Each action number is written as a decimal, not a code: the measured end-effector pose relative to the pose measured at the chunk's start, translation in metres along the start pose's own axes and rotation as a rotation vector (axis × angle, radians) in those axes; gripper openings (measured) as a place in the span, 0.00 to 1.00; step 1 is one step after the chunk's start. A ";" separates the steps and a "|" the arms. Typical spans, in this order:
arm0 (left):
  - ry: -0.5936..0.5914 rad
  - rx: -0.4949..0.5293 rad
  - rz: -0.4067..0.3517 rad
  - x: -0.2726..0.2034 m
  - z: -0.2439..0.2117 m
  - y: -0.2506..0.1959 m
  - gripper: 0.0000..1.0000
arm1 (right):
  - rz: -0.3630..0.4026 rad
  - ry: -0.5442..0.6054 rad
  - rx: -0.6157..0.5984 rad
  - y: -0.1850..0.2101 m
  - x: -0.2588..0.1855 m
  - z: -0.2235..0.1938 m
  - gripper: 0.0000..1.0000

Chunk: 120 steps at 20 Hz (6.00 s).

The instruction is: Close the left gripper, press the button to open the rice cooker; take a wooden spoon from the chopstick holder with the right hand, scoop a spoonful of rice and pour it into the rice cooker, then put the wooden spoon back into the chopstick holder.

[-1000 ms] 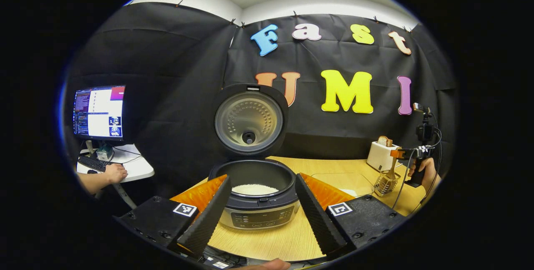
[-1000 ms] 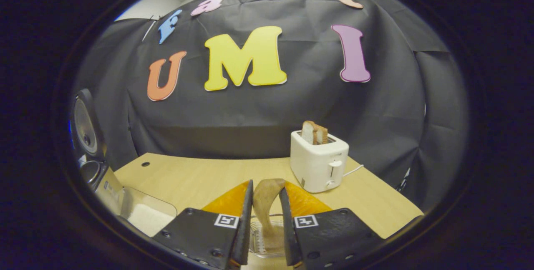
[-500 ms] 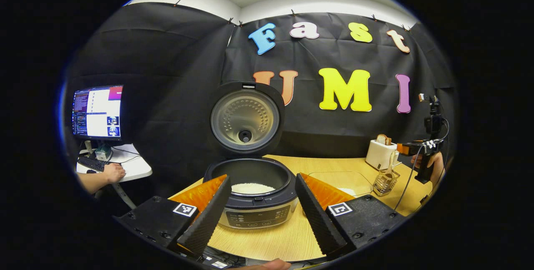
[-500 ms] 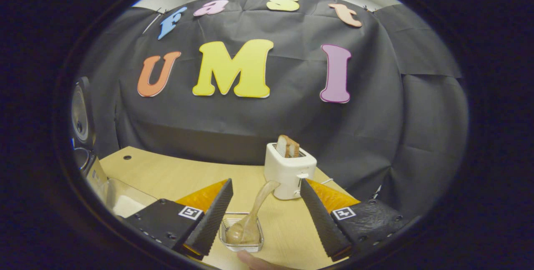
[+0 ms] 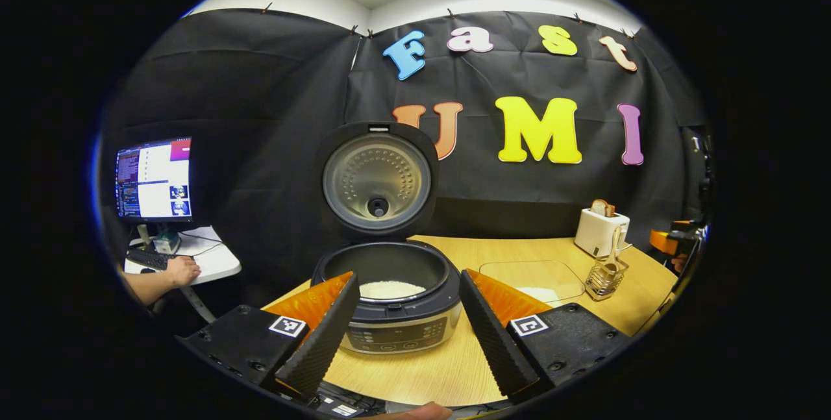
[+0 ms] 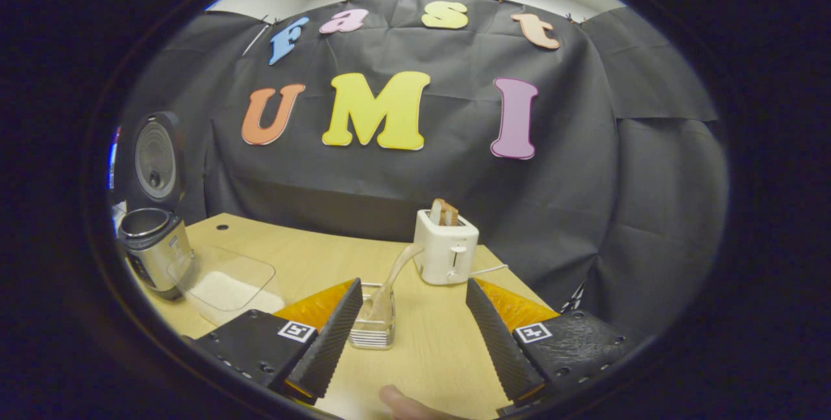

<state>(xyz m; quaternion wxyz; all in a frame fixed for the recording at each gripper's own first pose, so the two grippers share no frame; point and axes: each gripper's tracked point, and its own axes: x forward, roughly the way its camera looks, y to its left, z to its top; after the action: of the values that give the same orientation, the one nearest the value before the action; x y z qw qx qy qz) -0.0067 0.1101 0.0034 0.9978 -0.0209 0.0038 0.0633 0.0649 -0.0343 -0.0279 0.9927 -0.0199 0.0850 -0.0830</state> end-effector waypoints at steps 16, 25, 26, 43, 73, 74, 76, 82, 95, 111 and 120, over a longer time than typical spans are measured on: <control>-0.176 0.035 0.177 0.109 0.188 0.026 0.98 | 0.092 -0.088 0.046 -0.018 -0.056 -0.004 0.96; -0.176 0.011 0.205 0.195 0.209 0.048 0.98 | 0.073 -0.101 0.106 -0.035 -0.046 -0.005 0.95; -0.170 0.012 0.192 0.203 0.210 0.046 0.98 | 0.079 -0.093 0.113 -0.032 -0.045 -0.008 0.96; -0.172 0.014 0.180 0.197 0.172 0.054 0.98 | 0.147 -0.078 0.124 -0.012 -0.049 -0.001 0.95; 0.123 0.018 0.058 0.078 -0.029 0.011 0.95 | 0.189 -0.072 0.063 0.016 -0.069 -0.001 0.96; 0.116 0.014 0.062 0.078 -0.030 0.010 0.95 | 0.190 -0.075 0.059 0.017 -0.070 -0.001 0.96; 0.077 -0.005 0.069 0.077 -0.030 0.011 0.95 | 0.190 -0.079 0.056 0.018 -0.070 0.000 0.96; -0.035 0.026 0.103 0.076 -0.032 0.010 0.93 | 0.198 -0.066 0.039 0.025 -0.069 -0.003 0.96; 0.015 -0.031 0.037 0.050 0.005 -0.018 0.90 | 0.178 -0.108 0.052 0.014 -0.098 0.019 0.96; -0.118 0.064 -0.205 -0.062 0.009 -0.166 0.99 | 0.182 -0.061 0.064 0.025 -0.117 0.015 0.95; -0.085 0.031 -0.191 -0.051 0.003 -0.151 0.99 | 0.166 -0.092 0.040 0.033 -0.107 0.015 0.95</control>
<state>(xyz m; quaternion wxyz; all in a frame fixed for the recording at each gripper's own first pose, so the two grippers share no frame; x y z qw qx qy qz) -0.0381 -0.0456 0.0128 0.9987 -0.0029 -0.0394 -0.0313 -0.0315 0.0164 0.0030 0.9992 0.0033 0.0392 -0.0012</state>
